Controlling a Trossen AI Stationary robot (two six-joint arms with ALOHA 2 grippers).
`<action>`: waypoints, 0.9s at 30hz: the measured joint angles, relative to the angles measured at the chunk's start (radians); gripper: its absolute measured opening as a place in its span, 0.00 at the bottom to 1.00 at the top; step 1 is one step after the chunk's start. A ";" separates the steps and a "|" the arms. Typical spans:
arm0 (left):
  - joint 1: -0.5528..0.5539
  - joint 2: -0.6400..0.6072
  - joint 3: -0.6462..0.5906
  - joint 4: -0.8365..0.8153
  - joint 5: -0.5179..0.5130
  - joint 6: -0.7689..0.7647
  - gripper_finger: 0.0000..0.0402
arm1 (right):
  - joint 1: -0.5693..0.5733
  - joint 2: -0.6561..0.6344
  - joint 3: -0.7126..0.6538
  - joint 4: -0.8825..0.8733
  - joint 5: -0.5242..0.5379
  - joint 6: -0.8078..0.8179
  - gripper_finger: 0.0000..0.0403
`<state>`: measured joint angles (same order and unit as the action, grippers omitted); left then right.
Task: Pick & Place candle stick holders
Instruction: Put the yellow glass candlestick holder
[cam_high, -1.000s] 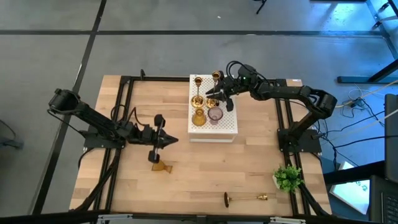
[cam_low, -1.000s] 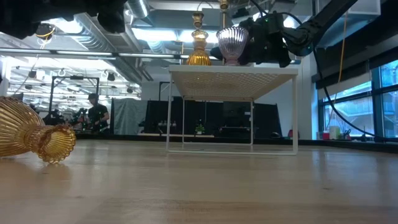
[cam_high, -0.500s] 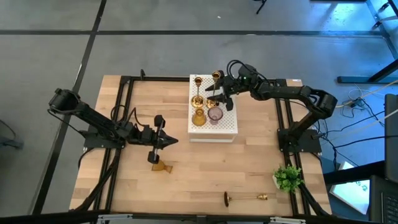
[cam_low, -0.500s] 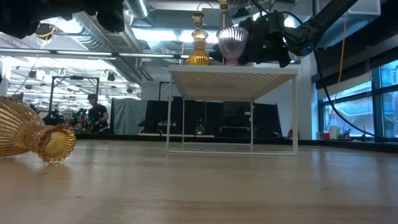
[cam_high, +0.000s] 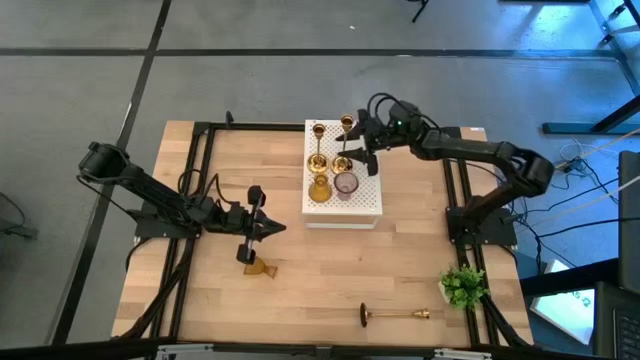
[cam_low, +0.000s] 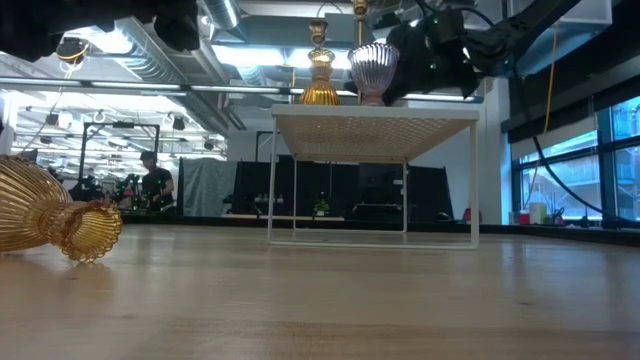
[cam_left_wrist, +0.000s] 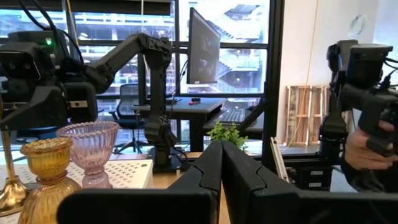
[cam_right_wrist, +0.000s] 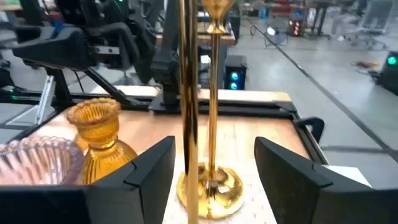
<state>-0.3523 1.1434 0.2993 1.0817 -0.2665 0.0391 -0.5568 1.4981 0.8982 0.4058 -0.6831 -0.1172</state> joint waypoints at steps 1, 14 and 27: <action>0.000 0.000 0.000 0.001 0.000 0.000 0.00 | 0.000 -0.009 0.000 -0.012 0.000 -0.005 0.55; 0.000 0.000 0.000 0.008 0.001 0.007 0.00 | 0.009 -0.100 0.000 -0.161 0.003 -0.051 0.55; 0.000 0.000 0.000 0.022 0.017 0.008 0.00 | 0.009 -0.257 0.000 -0.403 0.220 -0.077 0.55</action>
<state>-0.3519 1.1435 0.2993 1.1036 -0.2490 0.0467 -0.5480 1.2413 0.8978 0.0030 -0.4627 -0.1944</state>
